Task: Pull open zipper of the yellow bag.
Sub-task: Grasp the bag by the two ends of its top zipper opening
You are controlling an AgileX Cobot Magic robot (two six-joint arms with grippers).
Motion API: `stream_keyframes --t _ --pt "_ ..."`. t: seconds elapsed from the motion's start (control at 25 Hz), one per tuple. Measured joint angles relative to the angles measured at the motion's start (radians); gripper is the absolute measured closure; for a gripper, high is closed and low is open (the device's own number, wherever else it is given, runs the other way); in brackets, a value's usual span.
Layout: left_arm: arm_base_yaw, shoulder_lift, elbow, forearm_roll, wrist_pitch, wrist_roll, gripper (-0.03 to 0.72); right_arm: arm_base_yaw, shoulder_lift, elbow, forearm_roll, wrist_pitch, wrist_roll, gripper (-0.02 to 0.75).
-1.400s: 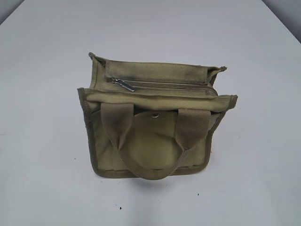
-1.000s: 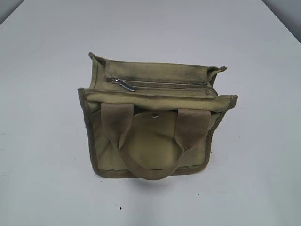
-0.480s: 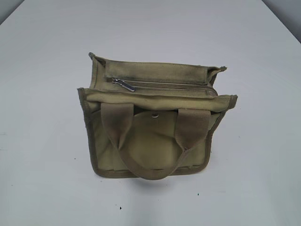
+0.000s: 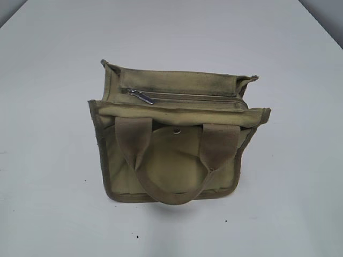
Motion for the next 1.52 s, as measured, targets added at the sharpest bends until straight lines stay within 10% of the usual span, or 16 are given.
stream_keyframes --t 0.48,0.8,1.24,1.52 --pt "-0.008 0.08 -0.036 -0.104 -0.232 0.0 0.181 0.0 0.075 -0.001 0.085 -0.012 -0.085 0.155" --pt "-0.008 0.44 -0.047 -0.439 -0.532 0.066 0.181 0.076 0.354 -0.047 0.156 -0.282 -0.319 0.155" --pt "-0.008 1.029 -0.249 -1.014 -0.319 0.501 0.197 0.241 0.971 -0.307 0.16 -0.457 -0.529 0.155" --pt "-0.074 1.316 -0.373 -1.146 -0.251 0.581 0.198 0.353 1.302 -0.54 0.161 -0.466 -0.649 0.162"
